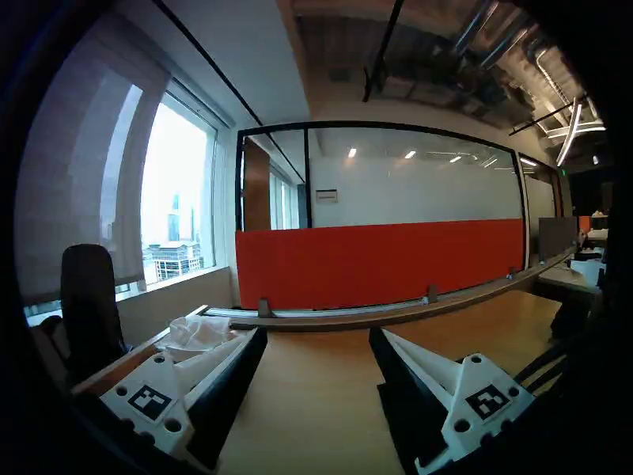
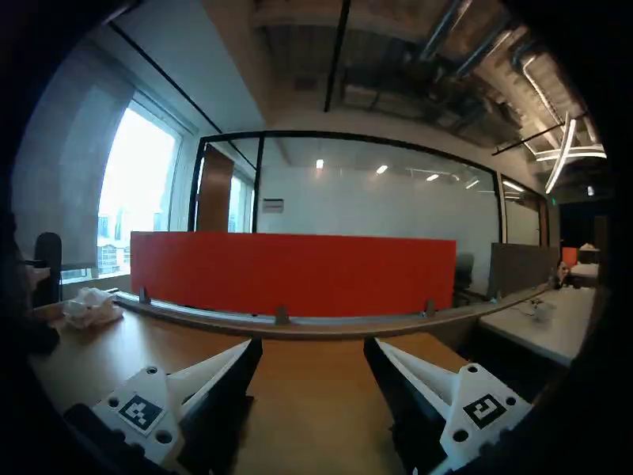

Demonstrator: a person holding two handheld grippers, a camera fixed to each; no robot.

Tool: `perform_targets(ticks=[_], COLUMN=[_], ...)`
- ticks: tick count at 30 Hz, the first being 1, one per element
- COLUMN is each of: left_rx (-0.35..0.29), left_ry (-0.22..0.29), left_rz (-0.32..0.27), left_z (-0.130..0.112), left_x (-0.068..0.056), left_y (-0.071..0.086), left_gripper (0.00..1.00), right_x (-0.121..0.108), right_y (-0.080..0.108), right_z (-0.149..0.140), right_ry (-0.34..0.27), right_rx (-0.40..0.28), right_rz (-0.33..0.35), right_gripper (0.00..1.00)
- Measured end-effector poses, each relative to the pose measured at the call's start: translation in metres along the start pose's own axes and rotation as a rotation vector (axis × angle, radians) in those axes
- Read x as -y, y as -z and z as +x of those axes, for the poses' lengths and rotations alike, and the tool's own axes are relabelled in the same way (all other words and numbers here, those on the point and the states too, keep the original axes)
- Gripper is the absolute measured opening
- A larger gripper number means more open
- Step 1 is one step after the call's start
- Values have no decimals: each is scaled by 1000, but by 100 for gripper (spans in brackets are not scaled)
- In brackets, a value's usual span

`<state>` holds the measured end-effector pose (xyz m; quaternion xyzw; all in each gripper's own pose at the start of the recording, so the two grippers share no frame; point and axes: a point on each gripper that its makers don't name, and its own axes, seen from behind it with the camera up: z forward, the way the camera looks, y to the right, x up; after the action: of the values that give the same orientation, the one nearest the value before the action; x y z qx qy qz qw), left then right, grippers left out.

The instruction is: Fold towel

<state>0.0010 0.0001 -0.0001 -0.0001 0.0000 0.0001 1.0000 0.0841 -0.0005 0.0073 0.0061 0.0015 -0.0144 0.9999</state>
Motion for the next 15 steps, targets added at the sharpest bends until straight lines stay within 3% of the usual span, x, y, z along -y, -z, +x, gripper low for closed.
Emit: perform_targets(ticks=[6, 15], left_rx=[11, 55], left_ry=[-10, -32], left_rz=[-11, -45], left_z=[24, 40], left_x=[-4, -14], left_y=[3, 6], left_gripper=[96, 96], right_x=[-2, -1], right_y=[1, 1], right_z=[36, 59], right_ry=[-5, -11], right_rx=[-10, 20], right_rz=[-8, 5], right_gripper=[100, 100])
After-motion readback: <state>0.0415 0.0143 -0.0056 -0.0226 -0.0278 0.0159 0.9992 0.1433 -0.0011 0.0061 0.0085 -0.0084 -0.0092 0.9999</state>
